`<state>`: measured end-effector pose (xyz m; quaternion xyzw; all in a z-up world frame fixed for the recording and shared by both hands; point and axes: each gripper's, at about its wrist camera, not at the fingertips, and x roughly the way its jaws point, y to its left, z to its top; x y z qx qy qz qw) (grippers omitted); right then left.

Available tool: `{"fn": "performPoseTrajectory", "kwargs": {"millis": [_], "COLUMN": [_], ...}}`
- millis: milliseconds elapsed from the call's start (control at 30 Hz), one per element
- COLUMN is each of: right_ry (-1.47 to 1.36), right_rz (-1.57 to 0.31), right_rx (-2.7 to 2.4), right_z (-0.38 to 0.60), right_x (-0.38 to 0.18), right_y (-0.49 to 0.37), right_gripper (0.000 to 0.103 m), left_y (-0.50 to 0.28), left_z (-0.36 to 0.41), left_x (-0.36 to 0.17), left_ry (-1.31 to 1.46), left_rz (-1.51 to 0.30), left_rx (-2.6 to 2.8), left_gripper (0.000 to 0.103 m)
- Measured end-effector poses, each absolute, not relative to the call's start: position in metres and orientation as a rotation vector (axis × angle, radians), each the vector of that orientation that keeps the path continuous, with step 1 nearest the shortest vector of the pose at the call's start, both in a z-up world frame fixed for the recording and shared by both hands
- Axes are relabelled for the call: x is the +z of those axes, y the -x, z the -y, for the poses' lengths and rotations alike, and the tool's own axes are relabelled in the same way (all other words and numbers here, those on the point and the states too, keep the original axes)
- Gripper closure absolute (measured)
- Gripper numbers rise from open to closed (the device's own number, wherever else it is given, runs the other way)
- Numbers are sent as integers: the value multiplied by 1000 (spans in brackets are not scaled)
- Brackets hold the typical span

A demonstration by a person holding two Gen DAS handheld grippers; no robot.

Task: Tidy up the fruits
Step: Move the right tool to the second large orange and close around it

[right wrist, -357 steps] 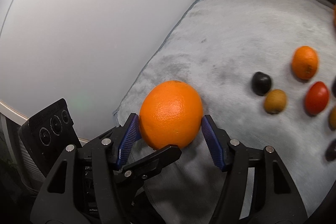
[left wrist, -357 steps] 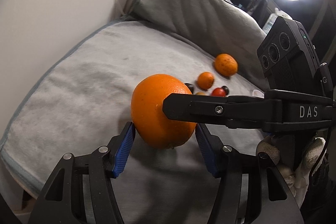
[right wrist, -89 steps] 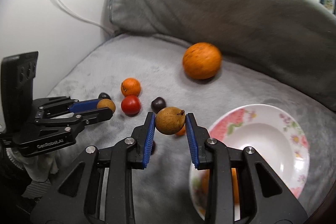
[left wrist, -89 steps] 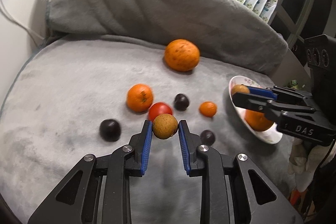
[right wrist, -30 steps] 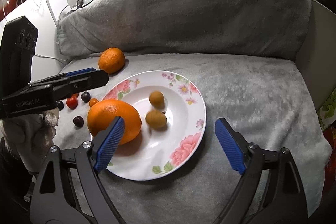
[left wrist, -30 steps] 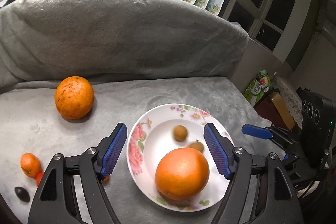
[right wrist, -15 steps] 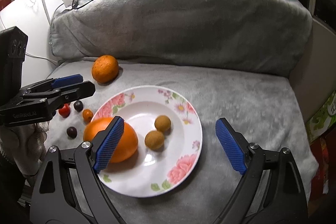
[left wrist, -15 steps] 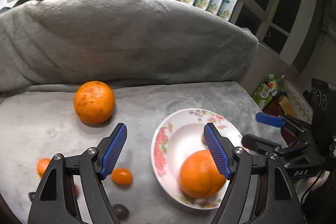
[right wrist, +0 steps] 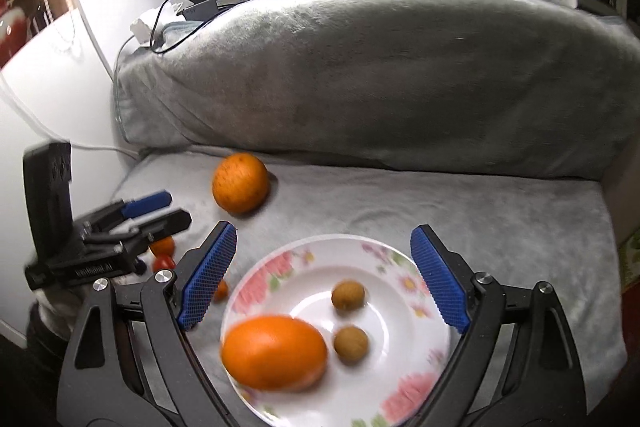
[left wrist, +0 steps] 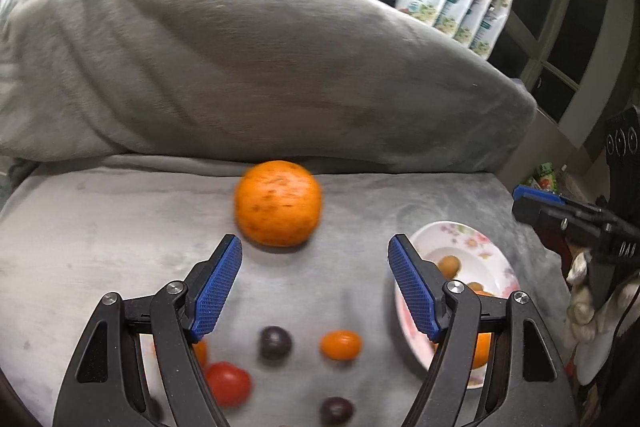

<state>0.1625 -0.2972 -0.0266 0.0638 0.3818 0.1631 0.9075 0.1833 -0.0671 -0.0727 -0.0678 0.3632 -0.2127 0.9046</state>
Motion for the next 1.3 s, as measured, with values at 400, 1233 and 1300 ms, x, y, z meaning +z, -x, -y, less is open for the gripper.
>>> {"fn": "performPoseTrajectory", "kwargs": {"millis": [400, 1233, 1300], "right_ry": [-291, -461, -462], "right_rz": [-957, -1213, -1221], "right_rx": [482, 501, 503], "right_z": [258, 201, 197], "right_x": [-39, -103, -105], "right_y": [-249, -330, -331], "right_gripper": [12, 40, 43], "left_y": [-222, -253, -257], "left_z": [57, 68, 62], "left_x": [-96, -115, -117], "left_ry": [159, 228, 235], "left_rz": [-853, -948, -953], "left_rx": [-431, -483, -486], "left_gripper": [27, 36, 39]}}
